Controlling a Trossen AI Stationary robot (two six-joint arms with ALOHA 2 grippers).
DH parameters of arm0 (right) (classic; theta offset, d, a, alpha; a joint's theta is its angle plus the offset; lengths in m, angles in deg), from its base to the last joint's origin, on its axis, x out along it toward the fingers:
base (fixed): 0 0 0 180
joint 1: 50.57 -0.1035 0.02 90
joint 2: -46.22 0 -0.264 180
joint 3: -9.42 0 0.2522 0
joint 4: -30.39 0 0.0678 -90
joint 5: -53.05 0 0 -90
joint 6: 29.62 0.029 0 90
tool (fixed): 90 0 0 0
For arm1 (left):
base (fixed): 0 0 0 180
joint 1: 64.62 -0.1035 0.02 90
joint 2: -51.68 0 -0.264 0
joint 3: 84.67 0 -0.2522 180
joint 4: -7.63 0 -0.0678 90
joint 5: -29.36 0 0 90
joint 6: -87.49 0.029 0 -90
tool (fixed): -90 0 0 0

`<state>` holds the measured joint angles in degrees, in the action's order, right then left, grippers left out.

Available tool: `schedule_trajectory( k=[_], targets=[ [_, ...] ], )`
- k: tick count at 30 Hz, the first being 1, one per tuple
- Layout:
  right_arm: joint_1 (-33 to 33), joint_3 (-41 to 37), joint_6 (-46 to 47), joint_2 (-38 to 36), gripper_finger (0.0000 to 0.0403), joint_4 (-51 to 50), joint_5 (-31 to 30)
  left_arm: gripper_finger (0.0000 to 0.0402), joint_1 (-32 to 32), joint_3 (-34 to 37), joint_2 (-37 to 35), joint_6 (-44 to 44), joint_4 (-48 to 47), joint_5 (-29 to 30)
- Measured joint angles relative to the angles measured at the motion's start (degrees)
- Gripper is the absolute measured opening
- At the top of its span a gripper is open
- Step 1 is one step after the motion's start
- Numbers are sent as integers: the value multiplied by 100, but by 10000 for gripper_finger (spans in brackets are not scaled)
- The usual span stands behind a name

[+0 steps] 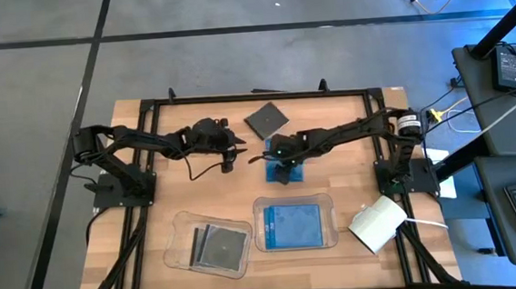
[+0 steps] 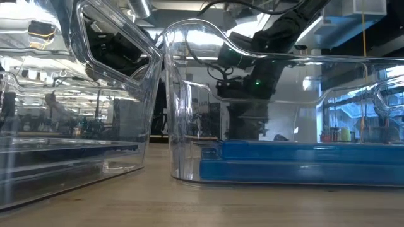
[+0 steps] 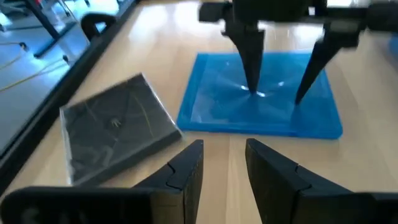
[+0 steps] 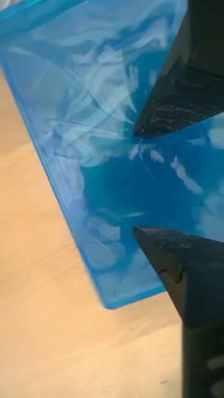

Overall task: Pick & place jewel cases by type
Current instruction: Put the blue CD case into the right transparent bin

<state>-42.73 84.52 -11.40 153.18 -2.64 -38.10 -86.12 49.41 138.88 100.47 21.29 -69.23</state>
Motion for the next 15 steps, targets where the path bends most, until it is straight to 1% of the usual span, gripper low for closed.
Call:
schedule_trajectory(
  k=[4, 7, 9, 12, 15],
  targets=[
    [26, 13, -491, 210, 251, 596, 5, 117, 2, 0, 0, 555, -503, 5],
    [91, 24, -799, 369, 251, 1029, 9, 114, 2, 0, 0, 625, -645, 10],
    [135, 20, -846, 369, 251, 1158, 56, 114, 2, 0, 0, 627, -670, 12],
    [192, 121, -854, 311, 251, 1088, 236, 115, 1, 0, 0, 765, -671, 16],
    [225, 353, -634, 203, 251, 731, 408, 115, 2, 0, 0, 1219, -807, 60]
  ],
)
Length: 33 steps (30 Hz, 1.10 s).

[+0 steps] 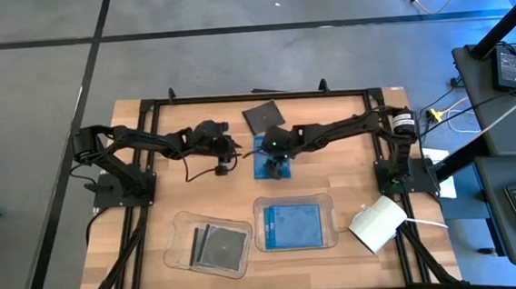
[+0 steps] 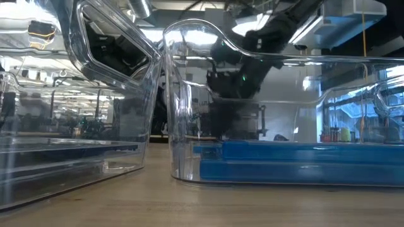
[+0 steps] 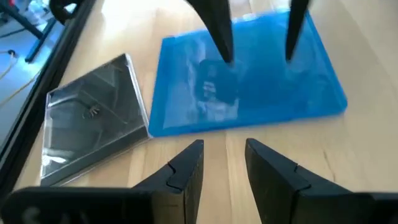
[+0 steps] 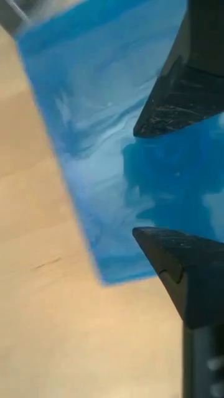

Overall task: Pick & place jewel cases by type
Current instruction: Put the blue CD case into the right transparent bin

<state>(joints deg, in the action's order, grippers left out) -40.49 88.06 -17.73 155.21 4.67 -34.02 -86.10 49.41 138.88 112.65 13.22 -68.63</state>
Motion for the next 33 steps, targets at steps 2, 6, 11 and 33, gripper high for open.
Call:
schedule_trajectory(
  k=[2, 6, 11, 33],
  targets=[
    [22, 184, 214, -158, 251, -301, 40, 112, 1, 0, 1, 346, -182, 7],
    [65, 269, 310, -495, 251, -778, 42, 103, 46, 0, 166, 643, -150, 8],
    [284, -21, 810, -1065, 251, -1161, -18, 99, 131, 0, 348, 845, -42, -2],
    [965, -2139, 2651, -1491, 251, 966, 154, 152, 381, -4, 380, 838, 260, -26]
  ],
)
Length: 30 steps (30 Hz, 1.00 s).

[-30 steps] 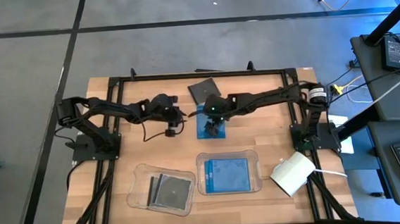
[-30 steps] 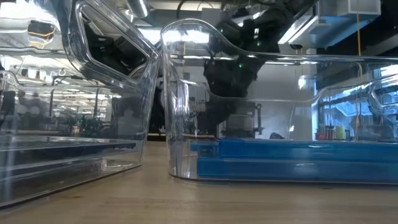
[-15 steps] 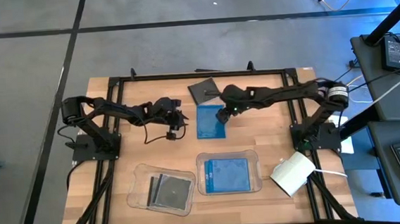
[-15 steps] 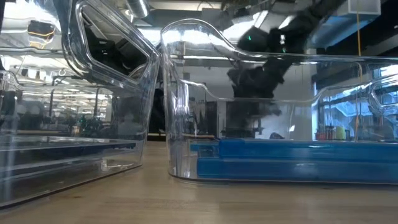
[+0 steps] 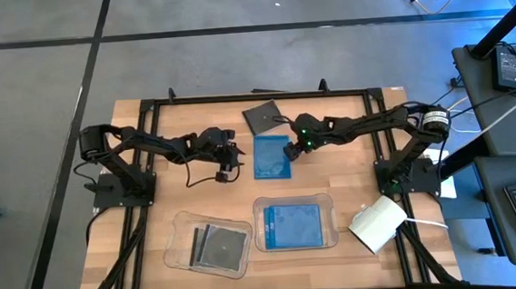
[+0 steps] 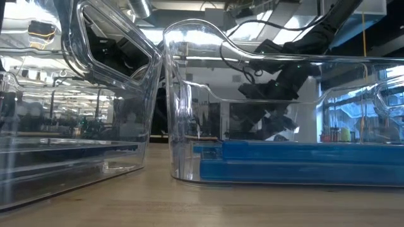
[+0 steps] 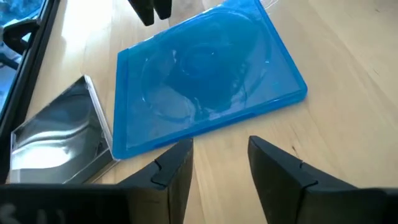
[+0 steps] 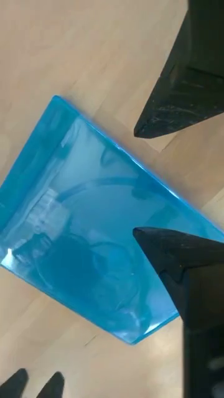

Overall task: Pick & place jewel cases by type
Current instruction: Put the blue CD case into the right transparent bin

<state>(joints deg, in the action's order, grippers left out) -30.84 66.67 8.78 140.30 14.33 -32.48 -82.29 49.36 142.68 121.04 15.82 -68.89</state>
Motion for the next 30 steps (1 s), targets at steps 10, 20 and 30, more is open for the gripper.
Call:
schedule_trajectory(
  k=[10, 20, 30],
  targets=[
    [0, 7, -201, -2, 251, 166, -32, 154, 35, 0, 0, -192, 84, 6],
    [200, 33, 400, 551, 251, 374, 329, 133, 195, 0, 23, 671, 132, 410],
    [307, 31, 615, 652, 251, 563, 769, 82, 195, -1, 965, 1066, 1021, 417]
  ],
)
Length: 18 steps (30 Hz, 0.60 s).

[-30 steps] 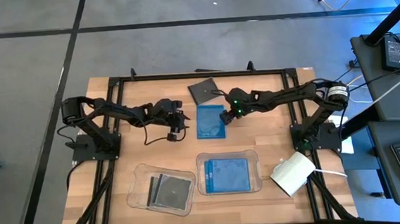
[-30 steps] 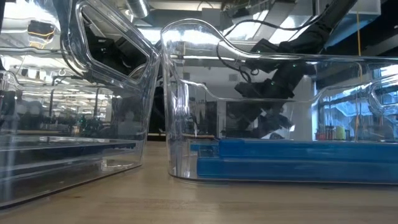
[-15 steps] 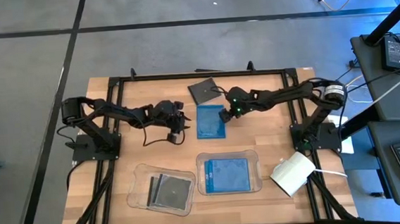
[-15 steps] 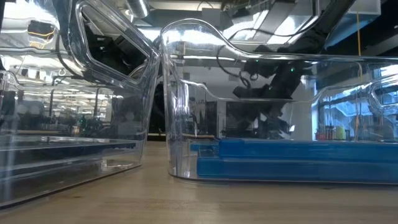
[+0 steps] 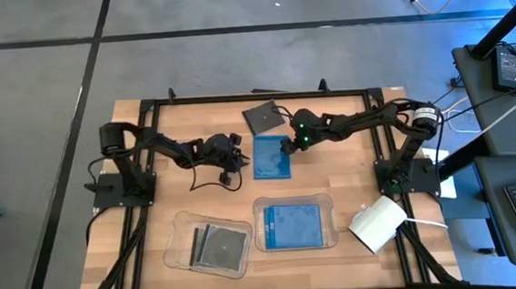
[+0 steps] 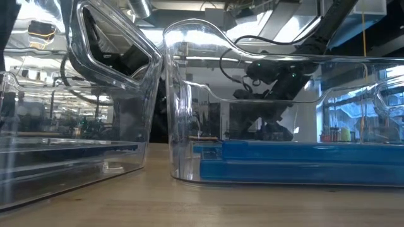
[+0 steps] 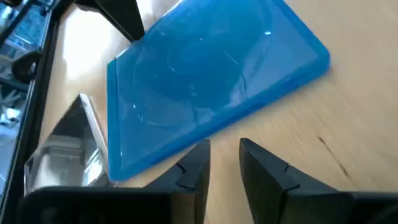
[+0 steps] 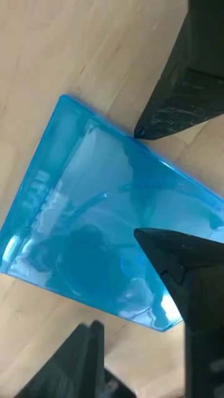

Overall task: Pick & place jewel cases by type
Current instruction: Put the blue CD case into the right transparent bin

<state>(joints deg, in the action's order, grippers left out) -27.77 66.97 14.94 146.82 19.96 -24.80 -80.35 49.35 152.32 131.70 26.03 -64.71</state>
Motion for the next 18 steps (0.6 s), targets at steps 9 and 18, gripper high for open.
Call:
schedule_trajectory(
  k=[9, 18],
  targets=[
    [49, -23, 42, 9, 251, 143, 219, 33, -119, -569, 714, -63, 89, -276],
    [12, -37, -37, 50, 251, 554, 903, 11, -126, -759, 911, -248, 132, -472]
  ],
)
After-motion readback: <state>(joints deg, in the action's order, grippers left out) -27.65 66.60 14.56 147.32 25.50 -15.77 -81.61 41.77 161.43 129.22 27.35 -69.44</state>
